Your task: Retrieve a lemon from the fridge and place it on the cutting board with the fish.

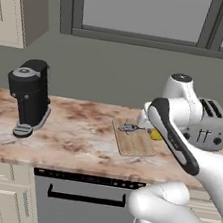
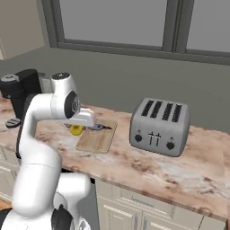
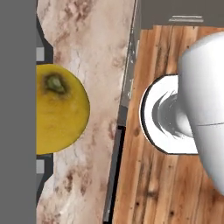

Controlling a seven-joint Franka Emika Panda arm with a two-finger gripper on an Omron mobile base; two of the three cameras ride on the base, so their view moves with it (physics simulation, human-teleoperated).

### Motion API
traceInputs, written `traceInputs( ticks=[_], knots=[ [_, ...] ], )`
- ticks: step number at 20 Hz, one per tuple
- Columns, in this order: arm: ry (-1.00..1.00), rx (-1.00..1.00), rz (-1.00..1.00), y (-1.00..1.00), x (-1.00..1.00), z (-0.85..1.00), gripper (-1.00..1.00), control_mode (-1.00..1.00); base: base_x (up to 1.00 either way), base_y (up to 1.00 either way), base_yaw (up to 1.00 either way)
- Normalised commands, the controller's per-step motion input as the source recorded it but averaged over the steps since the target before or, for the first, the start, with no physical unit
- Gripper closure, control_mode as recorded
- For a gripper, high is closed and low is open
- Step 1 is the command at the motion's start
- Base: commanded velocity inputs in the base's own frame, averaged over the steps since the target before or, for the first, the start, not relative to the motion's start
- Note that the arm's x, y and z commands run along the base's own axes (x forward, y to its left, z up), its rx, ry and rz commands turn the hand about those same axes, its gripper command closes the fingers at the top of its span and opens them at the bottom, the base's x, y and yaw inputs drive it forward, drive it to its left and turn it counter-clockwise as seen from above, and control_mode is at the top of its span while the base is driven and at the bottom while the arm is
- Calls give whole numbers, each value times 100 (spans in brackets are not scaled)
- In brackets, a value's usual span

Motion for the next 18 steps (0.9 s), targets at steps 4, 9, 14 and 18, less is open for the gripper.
traceInputs(
  ticks=[4,9,14,18],
  knots=[
    [-3,0,10,6,74,-60,100,-100,0,0,0],
    [-8,0,6,0,77,-54,100,-100,0,0,0],
    [-6,-2,1,0,48,-48,100,-100,0,0,0],
    [-1,-1,1,0,58,-49,100,-100,0,0,0]
  ],
)
